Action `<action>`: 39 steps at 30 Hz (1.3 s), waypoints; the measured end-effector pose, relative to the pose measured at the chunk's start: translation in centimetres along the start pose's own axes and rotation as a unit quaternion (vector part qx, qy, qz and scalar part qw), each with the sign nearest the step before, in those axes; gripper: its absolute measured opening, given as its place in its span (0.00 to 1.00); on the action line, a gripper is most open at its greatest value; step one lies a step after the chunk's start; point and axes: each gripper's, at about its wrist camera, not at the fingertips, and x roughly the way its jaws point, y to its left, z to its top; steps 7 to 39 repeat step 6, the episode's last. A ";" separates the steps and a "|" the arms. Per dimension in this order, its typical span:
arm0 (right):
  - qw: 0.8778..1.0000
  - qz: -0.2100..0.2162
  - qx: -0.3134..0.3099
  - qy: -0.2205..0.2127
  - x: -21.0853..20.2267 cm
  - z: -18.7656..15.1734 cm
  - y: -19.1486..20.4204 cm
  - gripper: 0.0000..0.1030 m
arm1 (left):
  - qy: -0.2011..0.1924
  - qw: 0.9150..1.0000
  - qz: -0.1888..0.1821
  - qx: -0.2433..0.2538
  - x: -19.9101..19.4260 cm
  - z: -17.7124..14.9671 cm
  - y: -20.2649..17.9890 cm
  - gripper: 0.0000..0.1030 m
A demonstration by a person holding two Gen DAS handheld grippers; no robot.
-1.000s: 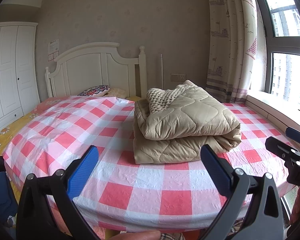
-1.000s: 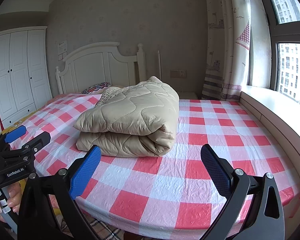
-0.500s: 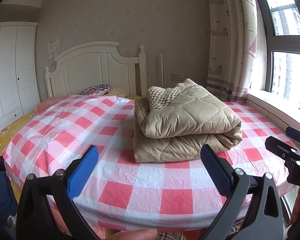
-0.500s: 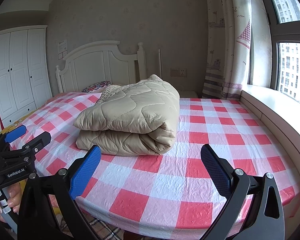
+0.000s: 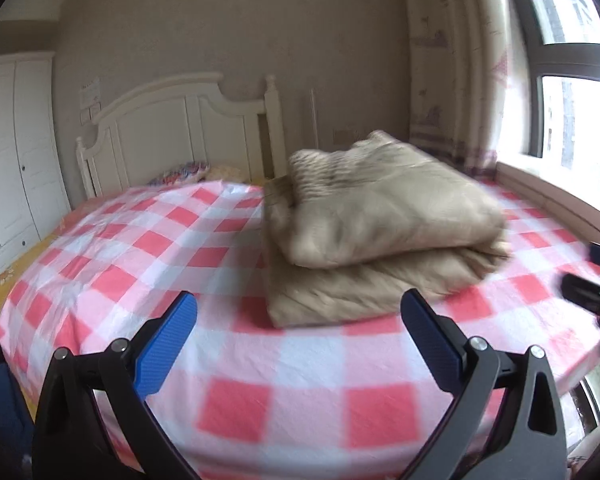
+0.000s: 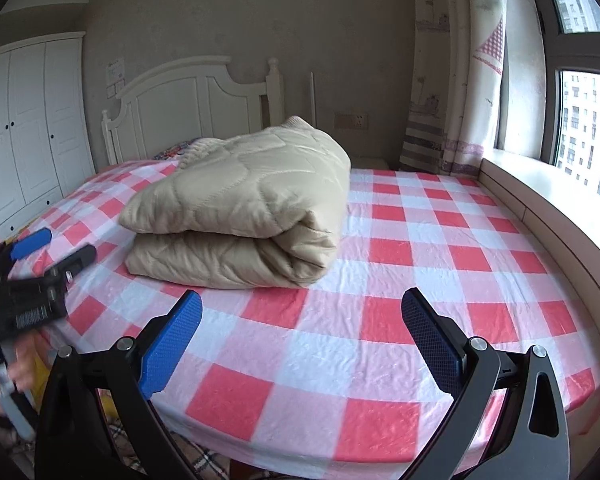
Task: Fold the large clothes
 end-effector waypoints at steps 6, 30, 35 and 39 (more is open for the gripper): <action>0.991 -0.130 -0.007 -0.003 0.6 6.9 -10.5 0.94 | 0.074 0.988 0.098 -0.089 10.5 7.3 16.0 0.98; 0.991 -0.130 -0.007 -0.003 0.6 6.9 -10.5 0.94 | 0.074 0.988 0.098 -0.089 10.5 7.3 16.0 0.98; 0.991 -0.130 -0.007 -0.003 0.6 6.9 -10.5 0.94 | 0.074 0.988 0.098 -0.089 10.5 7.3 16.0 0.98; 0.991 -0.130 -0.007 -0.003 0.6 6.9 -10.5 0.94 | 0.074 0.988 0.098 -0.089 10.5 7.3 16.0 0.98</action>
